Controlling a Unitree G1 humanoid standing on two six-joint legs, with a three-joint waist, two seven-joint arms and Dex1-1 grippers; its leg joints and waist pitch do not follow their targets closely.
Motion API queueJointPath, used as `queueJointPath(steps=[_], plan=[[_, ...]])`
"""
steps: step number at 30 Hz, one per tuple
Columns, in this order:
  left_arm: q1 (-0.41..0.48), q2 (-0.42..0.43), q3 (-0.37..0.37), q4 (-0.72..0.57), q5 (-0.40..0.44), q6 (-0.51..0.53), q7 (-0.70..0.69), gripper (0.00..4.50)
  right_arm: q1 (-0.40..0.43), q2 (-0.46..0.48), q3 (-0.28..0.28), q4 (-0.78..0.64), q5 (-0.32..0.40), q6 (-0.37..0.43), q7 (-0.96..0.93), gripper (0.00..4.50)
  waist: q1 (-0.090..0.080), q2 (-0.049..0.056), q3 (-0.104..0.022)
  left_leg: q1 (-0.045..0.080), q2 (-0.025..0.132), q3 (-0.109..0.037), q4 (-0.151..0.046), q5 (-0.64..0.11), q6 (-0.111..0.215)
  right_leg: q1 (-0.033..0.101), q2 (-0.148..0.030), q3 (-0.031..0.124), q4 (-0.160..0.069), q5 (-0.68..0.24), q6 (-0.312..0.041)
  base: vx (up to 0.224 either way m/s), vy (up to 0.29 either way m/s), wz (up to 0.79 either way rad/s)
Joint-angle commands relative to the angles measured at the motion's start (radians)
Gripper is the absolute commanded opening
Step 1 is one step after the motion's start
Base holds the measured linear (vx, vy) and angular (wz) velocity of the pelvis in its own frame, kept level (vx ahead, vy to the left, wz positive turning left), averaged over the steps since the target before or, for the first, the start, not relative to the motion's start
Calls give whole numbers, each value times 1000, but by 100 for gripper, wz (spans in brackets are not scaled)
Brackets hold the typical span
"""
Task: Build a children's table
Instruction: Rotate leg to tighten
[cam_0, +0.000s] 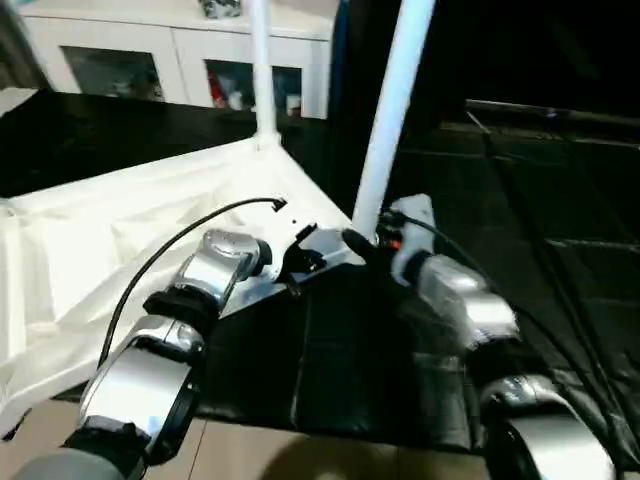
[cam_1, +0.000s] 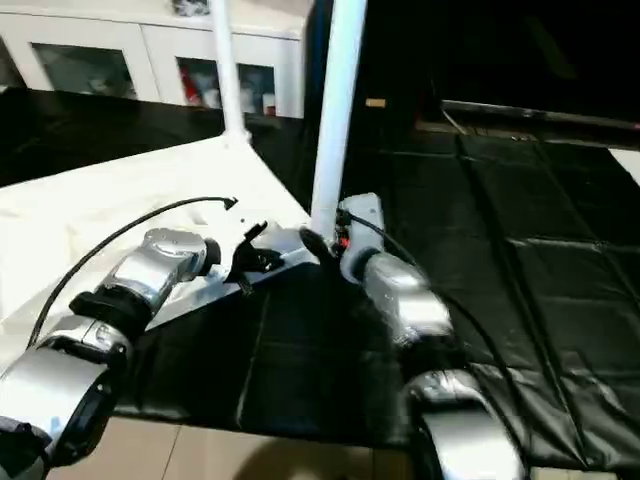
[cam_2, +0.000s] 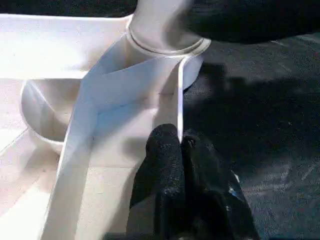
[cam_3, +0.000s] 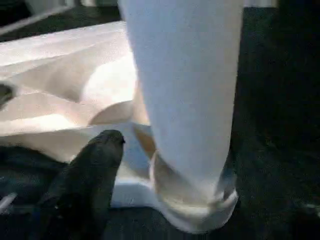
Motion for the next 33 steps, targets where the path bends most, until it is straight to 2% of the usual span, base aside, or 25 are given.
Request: queueJointPath(steps=[1, 4, 6, 7, 8, 9, 11, 12, 14, 15, 16, 18, 19, 26, 27, 28, 29, 33], plan=[[2, 23, -18, -40, 6, -40, -61, 0, 45, -52, 35, -58, 32, 16, 161, 394, 10, 10, -70, -16, -25, 18, -54, -159, 81, 88, -31, 40, -54, -95, -236, 0, 0, 0], [15, 42, -37, -52, 8, -69, -121, 0, 85, -123, 38, -95, 45, 16, 263, 416, 14, 6, -72, -18, -24, 19, -50, -146, 94, 88, -32, 39, -50, -75, -259, 0, 0, 0], [28, 58, -51, -67, 9, -80, -169, 0, 103, -166, 39, -115, 54, 21, 321, 436, 19, 6, -70, -15, -22, 21, -51, -152, 92, 85, -33, 38, -53, -109, -259, 0, 0, 0], [28, 58, -51, -67, 9, -80, -169, 0, 103, -166, 39, -115, 54, 21, 321, 440, 23, 7, -67, -14, -21, 22, -50, -156, 90, 82, -33, 39, -55, -132, -252, 0, 0, 0], [53, 94, -78, -93, 11, -104, -267, 0, 129, -243, 47, -149, 64, 24, 428, 445, 28, 10, -67, -11, -21, 23, -51, -166, 85, 79, -33, 38, -58, -158, -247, 0, 0, 0], [57, 100, -83, -97, 11, -109, -283, 0, 132, -254, 49, -153, 64, 23, 444, 445, 30, 9, -67, -11, -18, 22, -52, -174, 86, 82, -33, 37, -59, -168, -243, 0, 0, 0], [71, 120, -100, -111, 14, -140, -336, 0, 135, -280, 56, -163, 64, 22, 483, 445, 37, 9, -64, -8, -17, 24, -52, -186, 81, 76, -33, 39, -62, -193, -235, 0, 0, 0], [83, 138, -116, -125, 14, -158, -383, 0, 133, -295, 64, -171, 67, 22, 505, 445, 38, 6, -65, -8, -15, 24, -53, -190, 79, 76, -34, 39, -62, -200, -233, 0, 0, 0], [100, 162, -139, -144, 15, -195, -448, 0, 135, -315, 83, -196, 75, 29, 554, 445, 41, 8, -64, -8, -15, 22, -55, -200, 70, 75, -35, 37, -64, -238, -218, 0, 0, 0], [106, 170, -150, -152, 17, -210, -470, 0, 140, -326, 99, -217, 82, 41, 589, 445, 41, 2, -63, -9, -15, 24, -55, -199, 71, 74, -33, 38, -64, -240, -212, 0, 0, 0], [109, 175, -155, -157, 18, -219, -483, 0, 144, -334, 109, -231, 86, 50, 613, 445, 44, 6, -64, -8, -14, 23, -55, -195, 71, 73, -35, 39, -62, -235, -212, 0, 0, 0], [113, 182, -167, -164, 24, -239, -502, 0, 149, -339, 125, -248, 88, 52, 640, 445, 48, 8, -64, -5, -12, 24, -55, -195, 71, 70, -35, 39, -61, -222, -218, 0, 0, 0], [117, 187, -175, -173, 26, -249, -516, 0, 153, -343, 135, -260, 90, 53, 656, 445, 50, 4, -64, -6, -10, 23, -56, -194, 68, 70, -35, 39, -58, -224, -220, 0, 0, 0], [121, 203, -203, -208, 21, -293, -604, 0, 144, -327, 175, -277, 92, 46, 710, 445, 66, 5, -66, -7, -11, 23, -56, -183, 50, 70, -38, 41, -58, -234, -201, 0, 0, 0], [124, 203, -207, -224, 11, -291, -629, 0, 137, -321, 180, -273, 95, 54, 721, 445, 67, 9, -66, -7, -11, 23, -56, -183, 48, 70, -38, 41, -57, -223, -206, 0, 0, 0], [124, 203, -208, -227, 10, -292, -633, 0, 134, -319, 181, -268, 95, 55, 722, 445, 67, 8, -67, -8, -12, 23, -56, -180, 47, 70, -37, 41, -56, -216, -208, 0, 0, 0], [126, 203, -210, -232, 8, -294, -640, 0, 128, -315, 182, -260, 95, 58, 723, 429, 67, 13, -67, -7, -11, 22, -56, -184, 44, 70, -37, 41, -54, -201, -215, 0, 0, 0], [130, 198, -221, -249, 3, -306, -656, 0, 103, -292, 194, -221, 100, 65, 729, 409, 67, 16, -67, -6, -11, 22, -56, -193, 38, 71, -36, 40, -52, -181, -227, 0, 0, 0]])
